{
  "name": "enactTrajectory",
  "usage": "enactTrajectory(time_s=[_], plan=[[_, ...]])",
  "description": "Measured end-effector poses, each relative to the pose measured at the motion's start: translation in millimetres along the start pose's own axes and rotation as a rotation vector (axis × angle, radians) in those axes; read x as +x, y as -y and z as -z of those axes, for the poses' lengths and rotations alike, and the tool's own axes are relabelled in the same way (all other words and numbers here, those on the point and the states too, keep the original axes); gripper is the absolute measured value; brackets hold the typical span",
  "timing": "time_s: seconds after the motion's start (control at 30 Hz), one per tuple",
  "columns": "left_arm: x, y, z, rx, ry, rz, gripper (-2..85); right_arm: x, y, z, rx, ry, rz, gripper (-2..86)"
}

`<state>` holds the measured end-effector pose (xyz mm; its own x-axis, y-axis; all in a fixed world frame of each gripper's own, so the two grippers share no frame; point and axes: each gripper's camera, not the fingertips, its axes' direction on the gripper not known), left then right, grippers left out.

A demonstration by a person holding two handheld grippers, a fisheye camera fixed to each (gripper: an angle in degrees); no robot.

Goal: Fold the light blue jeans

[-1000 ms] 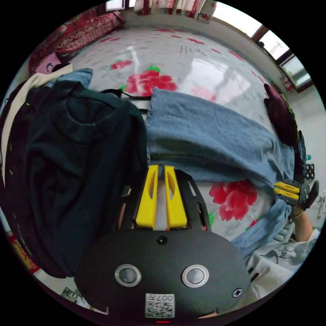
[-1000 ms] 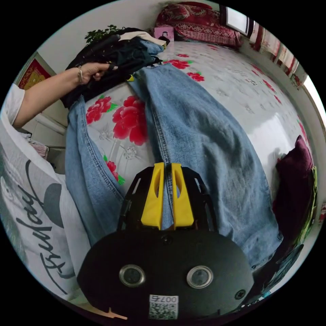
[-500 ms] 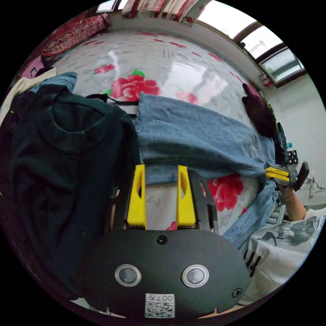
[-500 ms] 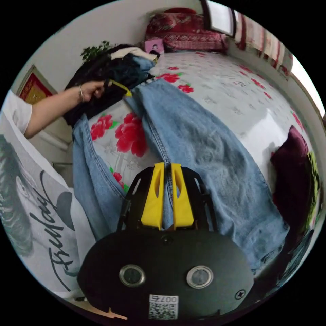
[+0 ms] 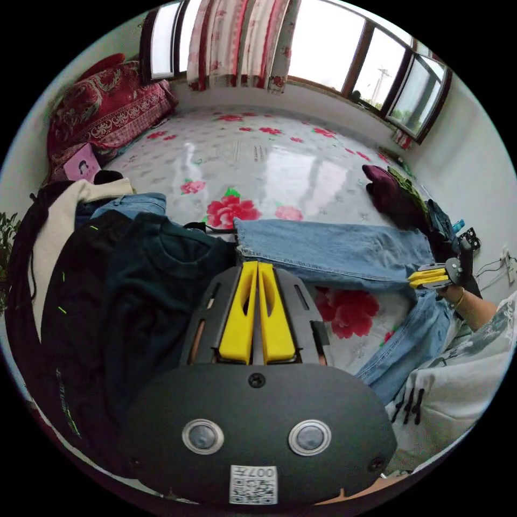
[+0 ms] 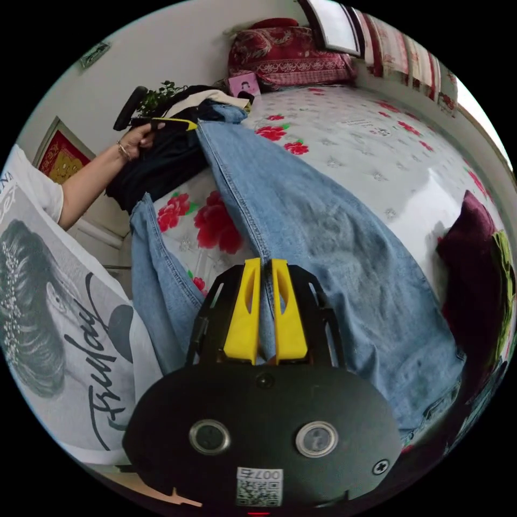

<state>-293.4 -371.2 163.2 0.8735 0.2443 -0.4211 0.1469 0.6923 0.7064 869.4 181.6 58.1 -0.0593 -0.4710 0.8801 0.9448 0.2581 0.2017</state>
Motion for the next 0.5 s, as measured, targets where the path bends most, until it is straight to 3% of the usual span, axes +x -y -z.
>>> enactTrajectory(time_s=[0.07, 0.13, 0.2, 0.3, 0.4, 0.5], plan=[[0, -16, -7, -0.038, 0.048, -0.005, -0.9, -3, 4, -18, -0.075, 0.051, 0.018, 0.8], [-3, -36, -43, -0.19, 0.092, -0.003, -1.0, -12, 5, -55, -0.238, 0.078, 0.062, 0.8], [-14, -65, -79, -0.275, 0.072, 0.094, -1.0, -16, 6, -56, -0.205, 0.051, 0.062, 1.1], [-30, -72, -63, -0.174, -0.023, 0.314, -1.0, -11, 15, -40, -0.193, 0.083, 0.026, 2.2], [-17, -64, -33, -0.113, 0.087, 0.322, -1.0, -1, 10, -10, -0.075, 0.017, -0.053, 4.0], [7, -59, 11, 0.006, 0.05, 0.31, -1.0, 18, -6, 10, -0.034, -0.011, -0.194, 5.5]])
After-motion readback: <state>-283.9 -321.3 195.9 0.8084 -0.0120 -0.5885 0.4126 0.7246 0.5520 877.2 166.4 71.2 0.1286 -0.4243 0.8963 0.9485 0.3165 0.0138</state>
